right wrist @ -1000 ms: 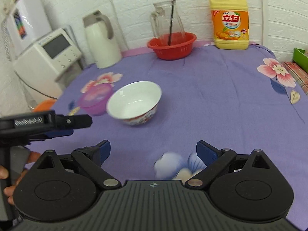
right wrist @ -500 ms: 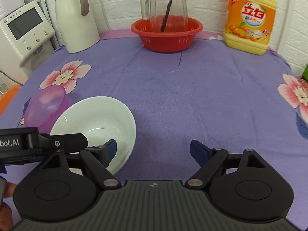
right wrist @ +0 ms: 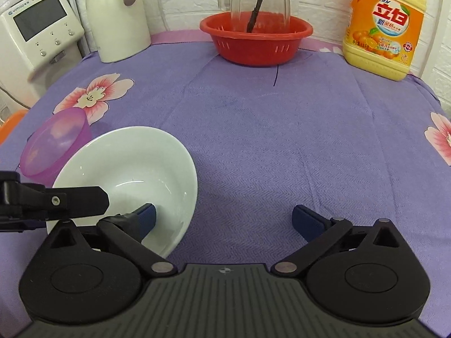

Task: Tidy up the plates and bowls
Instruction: 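Close the left tool on the white red-patterned bowl's rim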

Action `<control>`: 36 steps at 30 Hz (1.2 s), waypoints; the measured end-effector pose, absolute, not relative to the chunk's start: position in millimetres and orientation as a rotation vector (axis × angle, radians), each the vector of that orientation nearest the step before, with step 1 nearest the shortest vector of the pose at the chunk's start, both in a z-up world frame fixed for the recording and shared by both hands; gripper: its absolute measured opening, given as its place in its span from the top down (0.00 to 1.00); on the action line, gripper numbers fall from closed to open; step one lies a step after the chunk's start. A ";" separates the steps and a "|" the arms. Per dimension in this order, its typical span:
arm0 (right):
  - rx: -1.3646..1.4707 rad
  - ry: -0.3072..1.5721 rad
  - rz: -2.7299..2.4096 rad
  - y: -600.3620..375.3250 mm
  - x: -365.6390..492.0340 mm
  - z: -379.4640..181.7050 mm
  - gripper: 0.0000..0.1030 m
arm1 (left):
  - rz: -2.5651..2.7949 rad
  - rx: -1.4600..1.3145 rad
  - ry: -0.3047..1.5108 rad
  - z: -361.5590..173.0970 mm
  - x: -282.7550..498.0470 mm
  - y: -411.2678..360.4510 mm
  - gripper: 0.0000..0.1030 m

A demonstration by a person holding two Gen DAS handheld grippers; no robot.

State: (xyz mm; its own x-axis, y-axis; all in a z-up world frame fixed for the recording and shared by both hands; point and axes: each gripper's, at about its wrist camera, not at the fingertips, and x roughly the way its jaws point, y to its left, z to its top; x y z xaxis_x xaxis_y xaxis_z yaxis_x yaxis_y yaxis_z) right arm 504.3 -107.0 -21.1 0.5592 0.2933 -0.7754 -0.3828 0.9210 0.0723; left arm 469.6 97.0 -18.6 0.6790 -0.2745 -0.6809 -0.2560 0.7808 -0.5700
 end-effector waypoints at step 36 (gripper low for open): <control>-0.111 0.822 0.515 -104.1 397.8 24.3 0.04 | -0.192 -0.655 0.824 17.2 393.7 51.2 0.63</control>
State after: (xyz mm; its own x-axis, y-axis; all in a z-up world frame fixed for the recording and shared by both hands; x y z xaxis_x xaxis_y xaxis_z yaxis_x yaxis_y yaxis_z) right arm 397.8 -104.1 24.3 0.5654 0.3954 -0.7239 -0.4793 0.8717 0.1018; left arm 393.7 51.2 17.2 0.6747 -0.4025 -0.6187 -0.0882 0.7883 -0.6090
